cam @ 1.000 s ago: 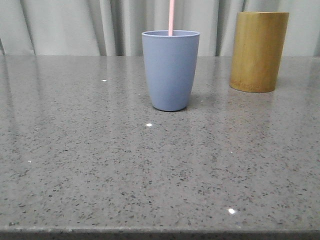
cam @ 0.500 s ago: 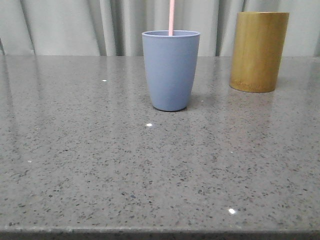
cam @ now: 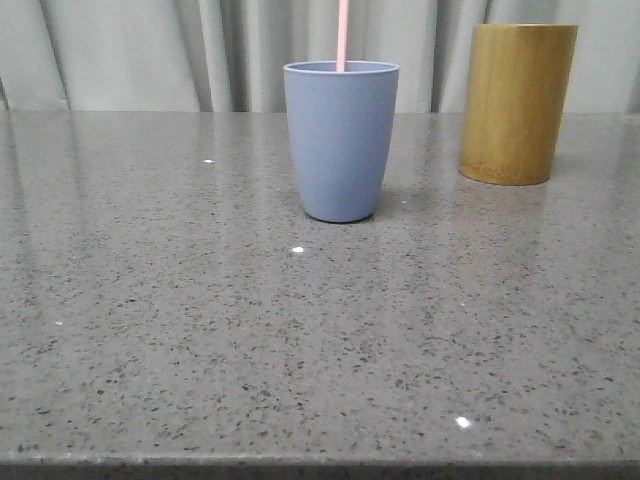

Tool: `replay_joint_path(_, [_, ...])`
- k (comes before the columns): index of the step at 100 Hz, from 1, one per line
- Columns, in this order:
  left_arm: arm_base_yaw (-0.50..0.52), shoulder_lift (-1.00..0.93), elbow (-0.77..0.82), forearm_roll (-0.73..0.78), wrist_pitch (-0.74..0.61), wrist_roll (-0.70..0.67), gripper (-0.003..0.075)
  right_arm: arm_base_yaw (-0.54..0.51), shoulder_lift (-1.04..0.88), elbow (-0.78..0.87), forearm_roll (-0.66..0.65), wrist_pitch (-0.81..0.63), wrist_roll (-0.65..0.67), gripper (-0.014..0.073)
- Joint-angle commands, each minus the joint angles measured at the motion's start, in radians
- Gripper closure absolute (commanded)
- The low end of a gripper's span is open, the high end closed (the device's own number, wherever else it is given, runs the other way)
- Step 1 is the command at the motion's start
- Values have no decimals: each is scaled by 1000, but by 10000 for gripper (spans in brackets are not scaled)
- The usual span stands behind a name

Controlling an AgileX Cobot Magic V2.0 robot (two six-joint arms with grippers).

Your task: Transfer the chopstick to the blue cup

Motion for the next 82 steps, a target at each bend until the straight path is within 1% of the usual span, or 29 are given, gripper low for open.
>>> replay_joint_path(1, [3,-34,9,0,-81,-11,739,-5,-21,1,-8,-106,-13,662])
replay_joint_path(82, [3,-34,9,0,-81,-11,739,-5,-21,1,-8,-120,-13,662])
